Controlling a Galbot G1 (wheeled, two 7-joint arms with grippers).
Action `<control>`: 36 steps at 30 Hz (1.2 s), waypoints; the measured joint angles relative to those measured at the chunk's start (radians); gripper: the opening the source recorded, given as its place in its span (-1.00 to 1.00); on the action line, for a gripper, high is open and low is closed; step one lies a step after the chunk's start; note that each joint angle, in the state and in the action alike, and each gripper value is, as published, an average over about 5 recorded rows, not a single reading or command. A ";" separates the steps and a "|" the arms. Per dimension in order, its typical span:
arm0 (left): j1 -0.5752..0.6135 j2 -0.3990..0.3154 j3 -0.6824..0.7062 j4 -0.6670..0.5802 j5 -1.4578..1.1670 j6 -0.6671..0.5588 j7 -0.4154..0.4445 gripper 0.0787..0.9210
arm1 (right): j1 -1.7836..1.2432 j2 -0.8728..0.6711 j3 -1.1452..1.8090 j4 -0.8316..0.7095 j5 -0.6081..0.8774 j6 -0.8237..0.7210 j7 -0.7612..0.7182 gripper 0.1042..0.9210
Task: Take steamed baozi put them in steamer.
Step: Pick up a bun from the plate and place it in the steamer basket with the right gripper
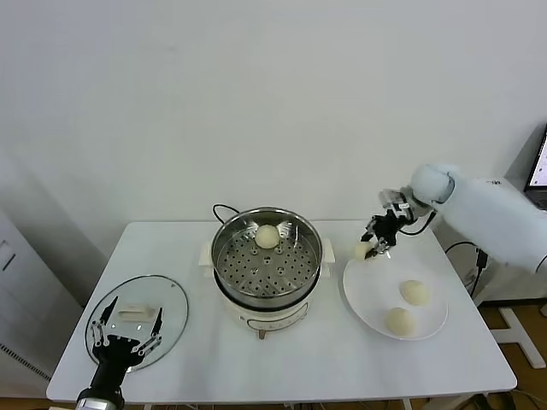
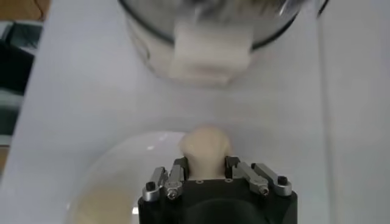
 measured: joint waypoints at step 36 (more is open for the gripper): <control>0.003 -0.013 -0.013 -0.013 -0.025 0.002 0.000 0.77 | -0.148 0.422 -0.026 0.043 0.188 -0.290 0.354 -0.02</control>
